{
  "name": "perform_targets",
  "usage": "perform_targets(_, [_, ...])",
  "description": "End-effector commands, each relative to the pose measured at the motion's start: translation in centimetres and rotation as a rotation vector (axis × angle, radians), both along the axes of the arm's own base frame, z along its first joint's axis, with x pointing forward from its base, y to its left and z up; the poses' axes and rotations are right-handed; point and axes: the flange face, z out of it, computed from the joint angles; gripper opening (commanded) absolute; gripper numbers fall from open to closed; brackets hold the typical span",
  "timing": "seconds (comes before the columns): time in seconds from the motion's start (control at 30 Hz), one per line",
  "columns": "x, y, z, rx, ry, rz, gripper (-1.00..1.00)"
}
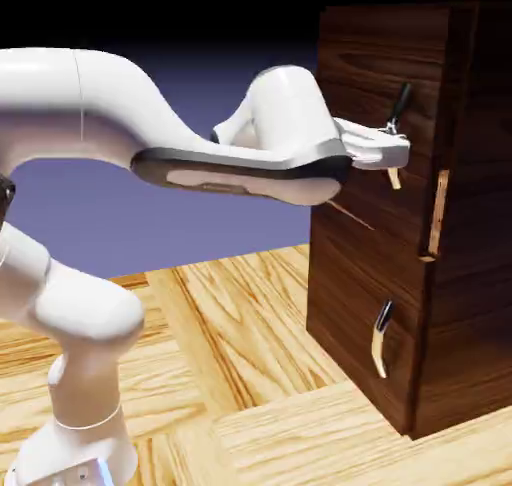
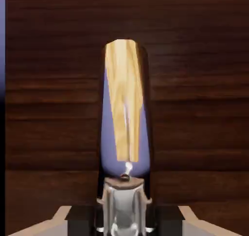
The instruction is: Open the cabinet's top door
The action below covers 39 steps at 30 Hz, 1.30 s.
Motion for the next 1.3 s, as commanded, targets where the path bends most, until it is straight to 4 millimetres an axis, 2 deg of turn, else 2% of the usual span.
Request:
perform_targets(0.0, [-0.5,0.3,0.0,0.001,0.001,-0.014,-1.00])
perform_targets(0.3, [-4.8,2.9,0.0,0.001,0.001,-0.156,-1.00])
perform_targets(0.73, [-10.4,8.0,0.0,0.001,0.001,-0.364,-1.00])
perform_targets(0.97, [-12.0,9.6,0.2,0.002,-0.008,-0.425,-1.00])
perform_targets(1.27, [-12.3,10.3,0.0,0.000,-0.002,-0.444,-1.00])
